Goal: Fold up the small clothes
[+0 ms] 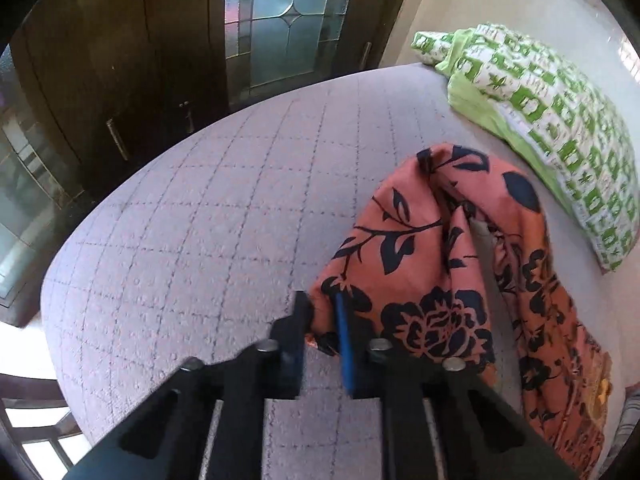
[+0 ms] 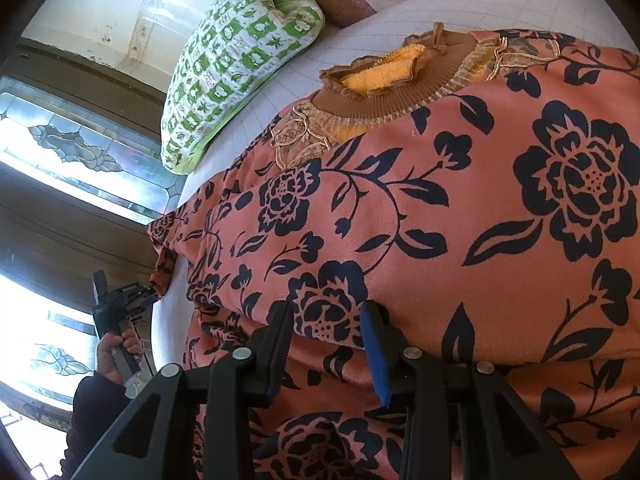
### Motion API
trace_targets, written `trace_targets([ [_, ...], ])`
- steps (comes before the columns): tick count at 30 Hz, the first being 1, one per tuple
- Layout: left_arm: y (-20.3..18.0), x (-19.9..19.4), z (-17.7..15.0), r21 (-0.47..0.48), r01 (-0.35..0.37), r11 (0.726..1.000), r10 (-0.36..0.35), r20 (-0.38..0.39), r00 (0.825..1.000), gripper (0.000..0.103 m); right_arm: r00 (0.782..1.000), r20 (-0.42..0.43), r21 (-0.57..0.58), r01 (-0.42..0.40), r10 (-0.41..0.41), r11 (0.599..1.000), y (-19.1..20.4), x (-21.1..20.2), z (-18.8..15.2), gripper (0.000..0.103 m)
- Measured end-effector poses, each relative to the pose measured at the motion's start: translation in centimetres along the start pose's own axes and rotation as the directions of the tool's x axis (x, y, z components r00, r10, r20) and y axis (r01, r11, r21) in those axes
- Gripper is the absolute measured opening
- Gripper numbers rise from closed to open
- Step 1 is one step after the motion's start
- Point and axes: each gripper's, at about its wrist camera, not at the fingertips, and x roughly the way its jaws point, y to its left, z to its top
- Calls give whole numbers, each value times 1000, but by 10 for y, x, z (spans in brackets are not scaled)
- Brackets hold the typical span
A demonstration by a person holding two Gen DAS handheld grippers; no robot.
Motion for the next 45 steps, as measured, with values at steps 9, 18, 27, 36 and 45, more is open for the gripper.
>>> trace_targets([
  [9, -52, -74, 15, 155, 130, 979, -146, 101, 984, 5, 999, 12, -38, 34, -34, 999, 6, -3, 1, 38],
  [18, -175, -190, -5, 441, 237, 866, -331, 148, 932, 5, 995, 77, -96, 75, -68, 993, 16, -20, 3, 38],
  [27, -341, -262, -89, 668, 405, 624, -493, -66, 868, 5, 988, 154, -86, 37, -23, 996, 10, -49, 10, 38],
  [36, -438, -286, -166, 682, 631, 370, -601, -342, 723, 50, 968, 249, 104, -9, -17, 995, -48, -92, 25, 54],
  [45, -382, -221, -114, 667, 461, 585, -506, -144, 850, 63, 939, 335, 305, -190, 81, 933, -104, -119, 37, 69],
])
